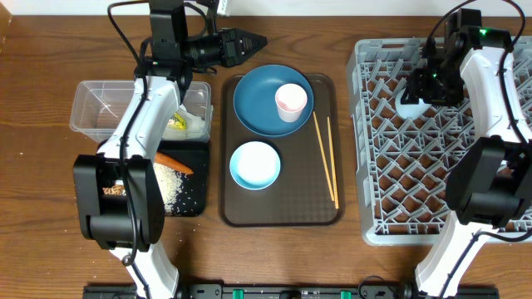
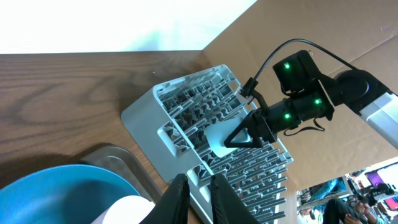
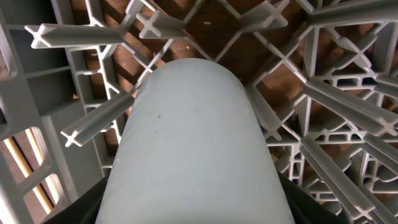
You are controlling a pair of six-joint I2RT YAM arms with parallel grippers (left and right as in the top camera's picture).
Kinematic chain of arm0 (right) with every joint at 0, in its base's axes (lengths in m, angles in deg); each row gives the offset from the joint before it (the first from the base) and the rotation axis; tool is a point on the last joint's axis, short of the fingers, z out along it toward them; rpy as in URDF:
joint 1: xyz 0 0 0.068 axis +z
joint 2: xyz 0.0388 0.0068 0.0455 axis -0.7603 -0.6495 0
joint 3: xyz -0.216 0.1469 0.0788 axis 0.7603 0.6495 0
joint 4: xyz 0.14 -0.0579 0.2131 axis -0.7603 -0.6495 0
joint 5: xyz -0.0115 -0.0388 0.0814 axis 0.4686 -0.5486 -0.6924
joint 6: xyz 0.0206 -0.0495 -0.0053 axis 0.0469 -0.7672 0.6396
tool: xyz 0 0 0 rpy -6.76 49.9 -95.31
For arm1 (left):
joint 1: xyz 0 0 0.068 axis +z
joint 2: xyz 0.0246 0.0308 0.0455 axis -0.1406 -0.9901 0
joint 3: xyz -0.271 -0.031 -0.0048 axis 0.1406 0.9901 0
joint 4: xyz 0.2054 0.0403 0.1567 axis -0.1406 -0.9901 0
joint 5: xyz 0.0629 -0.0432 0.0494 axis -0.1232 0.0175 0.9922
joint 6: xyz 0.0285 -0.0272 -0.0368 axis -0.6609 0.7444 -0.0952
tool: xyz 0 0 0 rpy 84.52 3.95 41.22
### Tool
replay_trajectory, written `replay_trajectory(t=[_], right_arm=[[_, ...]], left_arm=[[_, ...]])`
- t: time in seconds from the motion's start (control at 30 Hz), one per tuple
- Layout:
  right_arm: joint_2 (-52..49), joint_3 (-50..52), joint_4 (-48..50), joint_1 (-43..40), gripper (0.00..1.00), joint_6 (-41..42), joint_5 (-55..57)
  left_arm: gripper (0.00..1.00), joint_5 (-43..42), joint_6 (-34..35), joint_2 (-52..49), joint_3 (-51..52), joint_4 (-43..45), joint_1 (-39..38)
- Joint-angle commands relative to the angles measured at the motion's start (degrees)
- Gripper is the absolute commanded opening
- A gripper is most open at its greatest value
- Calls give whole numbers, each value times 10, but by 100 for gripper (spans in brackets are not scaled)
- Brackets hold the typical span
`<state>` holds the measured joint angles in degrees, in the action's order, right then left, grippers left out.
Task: Sort waste into correct bins and load items into the dishwasher rack
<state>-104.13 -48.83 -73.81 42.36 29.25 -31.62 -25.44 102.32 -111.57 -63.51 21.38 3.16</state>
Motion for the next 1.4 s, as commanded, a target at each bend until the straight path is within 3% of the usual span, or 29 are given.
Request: replay_trajectory(t=[0.0,0.47,0.5,0.57,0.87,1.03,1.37], right_arm=[[-4,3,1,4,16,-3,25],[-5,27,23,24,16,-3,25],[-5,30,26,24,20,-3,25],[-5,31,28,24,36,-3,25],[-5,31,32,24,70,-3,25],[-5,31,32,24,78,-3,25],[2,-10,38,22,79,-18,20]], left_arm=[[14,3,-8,-7,-5,0,1],[14,5,-8,-7,-5,-2,1],[15,5,-8,-7,-5,-2,1],[15,5,-8,-7,-5,-2,1],[24,7,-8,-7,-5,-2,1],[25,7,-8,-7,-5,-2,1],[21,12,-7,-7,-5,-5,1]])
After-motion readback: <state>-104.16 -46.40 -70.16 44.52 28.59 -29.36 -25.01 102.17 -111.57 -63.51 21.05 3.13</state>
